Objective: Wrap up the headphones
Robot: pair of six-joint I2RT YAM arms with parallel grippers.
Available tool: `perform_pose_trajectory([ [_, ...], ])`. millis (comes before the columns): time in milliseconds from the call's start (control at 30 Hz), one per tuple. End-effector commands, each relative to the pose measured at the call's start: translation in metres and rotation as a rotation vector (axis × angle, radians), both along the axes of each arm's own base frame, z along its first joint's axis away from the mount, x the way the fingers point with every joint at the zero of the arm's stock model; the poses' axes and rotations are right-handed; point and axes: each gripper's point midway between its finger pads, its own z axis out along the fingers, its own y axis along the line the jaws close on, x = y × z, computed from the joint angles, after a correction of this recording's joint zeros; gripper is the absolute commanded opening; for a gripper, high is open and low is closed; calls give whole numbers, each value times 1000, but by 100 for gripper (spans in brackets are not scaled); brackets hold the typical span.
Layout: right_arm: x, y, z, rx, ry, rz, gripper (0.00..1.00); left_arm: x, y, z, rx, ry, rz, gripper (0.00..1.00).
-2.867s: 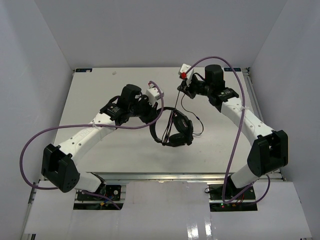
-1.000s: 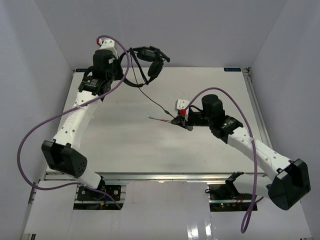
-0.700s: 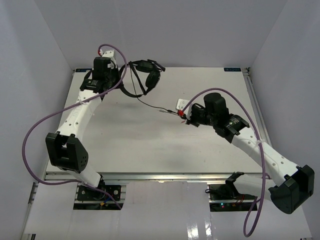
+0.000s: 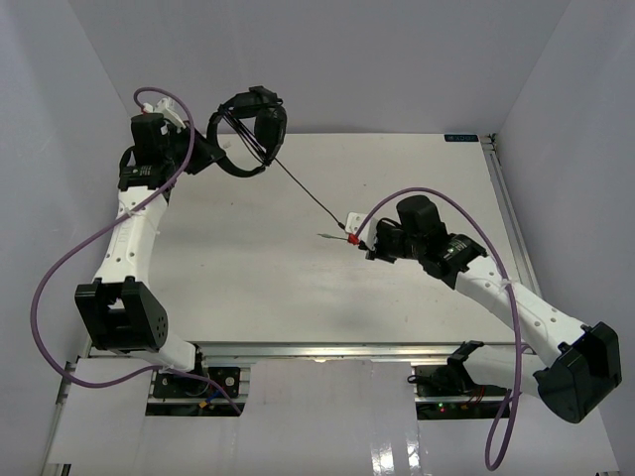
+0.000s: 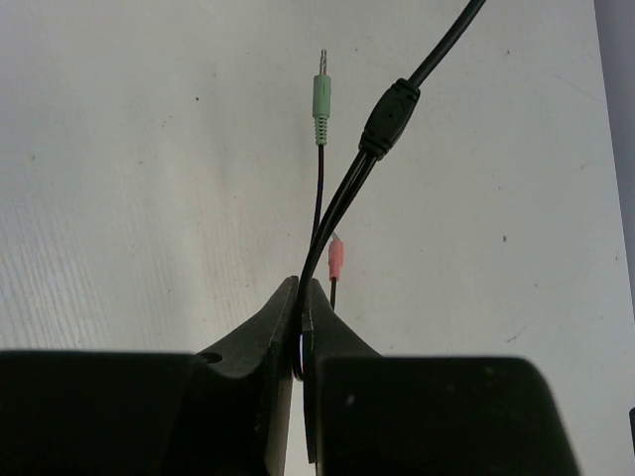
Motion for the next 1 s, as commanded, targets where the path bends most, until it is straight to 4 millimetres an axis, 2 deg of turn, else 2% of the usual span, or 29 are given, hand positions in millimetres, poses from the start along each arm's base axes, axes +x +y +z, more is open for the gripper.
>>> perform_pose_trajectory([
  [0, -22, 16, 4, 4, 6, 98, 8, 9, 12, 31, -34, -94, 70, 0],
  [200, -29, 43, 17, -63, -60, 167, 8, 33, 26, 2, 34, -46, 137, 0],
  [300, -16, 49, 30, -127, -138, 139, 8, 46, 24, -26, 157, 18, 135, 0],
  [333, -11, 50, 37, -144, -175, 127, 8, 47, 4, -38, 218, 36, 93, 0],
  [400, -2, 52, 51, -170, -241, 118, 8, 46, -6, -59, 351, 65, 59, 0],
  [500, 22, 42, 86, -213, -369, 20, 8, 39, -26, -98, 492, 120, -26, 0],
  [667, 62, 20, 114, -362, -601, -120, 8, 14, -57, -139, 661, 113, -257, 0],
  [800, 83, 13, 124, -447, -722, -180, 8, -11, -87, -143, 736, 35, -422, 0],
  [967, 96, 8, 129, -490, -775, -166, 8, -36, -121, -142, 809, -50, -586, 0],
])
